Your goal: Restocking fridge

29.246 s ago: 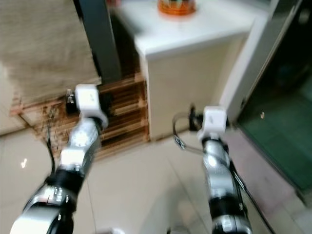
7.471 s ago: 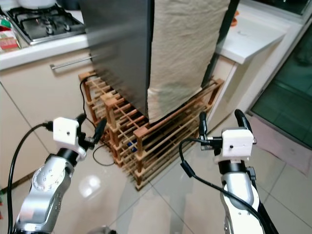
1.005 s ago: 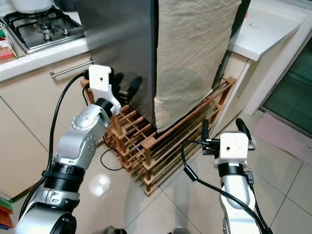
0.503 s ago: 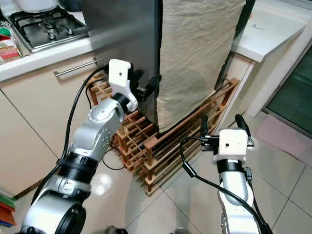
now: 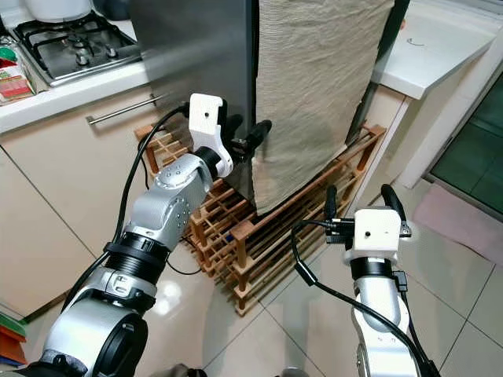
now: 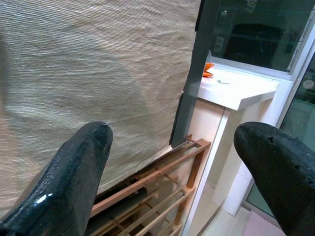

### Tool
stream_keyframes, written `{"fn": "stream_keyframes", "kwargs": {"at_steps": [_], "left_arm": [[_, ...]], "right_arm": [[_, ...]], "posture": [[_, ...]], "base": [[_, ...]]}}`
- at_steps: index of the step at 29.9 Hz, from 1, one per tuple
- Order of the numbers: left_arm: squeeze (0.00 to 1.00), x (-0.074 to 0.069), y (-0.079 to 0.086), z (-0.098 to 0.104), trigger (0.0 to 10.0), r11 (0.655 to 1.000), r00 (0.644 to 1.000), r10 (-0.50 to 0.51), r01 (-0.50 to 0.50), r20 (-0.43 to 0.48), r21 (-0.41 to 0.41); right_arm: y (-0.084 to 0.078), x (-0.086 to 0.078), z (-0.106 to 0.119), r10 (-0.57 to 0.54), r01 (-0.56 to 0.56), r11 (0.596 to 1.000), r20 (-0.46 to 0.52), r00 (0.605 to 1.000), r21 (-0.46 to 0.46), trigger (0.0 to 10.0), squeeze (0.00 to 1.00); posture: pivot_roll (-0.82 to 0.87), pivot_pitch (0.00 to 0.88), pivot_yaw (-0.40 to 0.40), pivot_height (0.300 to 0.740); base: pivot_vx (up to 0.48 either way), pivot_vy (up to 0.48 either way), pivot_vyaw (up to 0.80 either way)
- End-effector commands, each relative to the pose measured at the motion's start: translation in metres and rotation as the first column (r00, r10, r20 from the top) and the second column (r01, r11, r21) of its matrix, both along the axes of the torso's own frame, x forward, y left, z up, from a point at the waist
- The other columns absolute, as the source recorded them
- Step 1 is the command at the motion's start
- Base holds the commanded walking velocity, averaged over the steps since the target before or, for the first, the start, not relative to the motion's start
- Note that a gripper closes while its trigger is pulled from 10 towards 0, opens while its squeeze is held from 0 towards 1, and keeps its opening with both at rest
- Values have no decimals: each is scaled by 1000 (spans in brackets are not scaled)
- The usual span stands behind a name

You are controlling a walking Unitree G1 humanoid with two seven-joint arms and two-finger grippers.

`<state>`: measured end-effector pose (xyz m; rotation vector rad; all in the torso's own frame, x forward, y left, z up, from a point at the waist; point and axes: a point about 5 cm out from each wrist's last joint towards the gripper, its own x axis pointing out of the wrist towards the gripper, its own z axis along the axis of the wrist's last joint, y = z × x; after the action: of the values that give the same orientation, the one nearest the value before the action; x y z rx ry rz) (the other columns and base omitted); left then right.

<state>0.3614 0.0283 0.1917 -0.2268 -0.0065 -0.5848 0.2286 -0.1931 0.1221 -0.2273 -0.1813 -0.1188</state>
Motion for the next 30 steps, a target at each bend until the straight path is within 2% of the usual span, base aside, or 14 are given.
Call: {"fn": "stream_keyframes", "kwargs": {"at_steps": [1, 12, 22, 30], "left_arm": [[0, -1, -9, 8, 10000, 999, 999, -42, 42, 11, -16], [0, -8, -20, 12, 10000, 995, 994, -102, 102, 32, 6], [0, -5, -23, 10, 10000, 995, 995, -99, 99, 25, 21], [0, -3, -40, 19, 10000, 993, 993, -115, 114, -35, -30]], "right_arm": [[-2, -3, 0, -15, 15, 1000, 3, 1000, -10, 10000, 0], [-4, -4, 0, -14, 14, 1000, 1, 1000, -14, 10000, 0], [-3, -3, 0, -11, 12, 1000, 1, 1000, -14, 10000, 0], [-3, -3, 2, -12, 12, 1000, 6, 1000, -14, 10000, 0]], "posture": [[-218, 0, 54, 740], [-219, 0, 50, 740], [-221, 0, 51, 740], [-229, 5, 55, 740]], "base": [[0, 0, 0], [0, 0, 0], [0, 0, 0], [0, 0, 0]]}}
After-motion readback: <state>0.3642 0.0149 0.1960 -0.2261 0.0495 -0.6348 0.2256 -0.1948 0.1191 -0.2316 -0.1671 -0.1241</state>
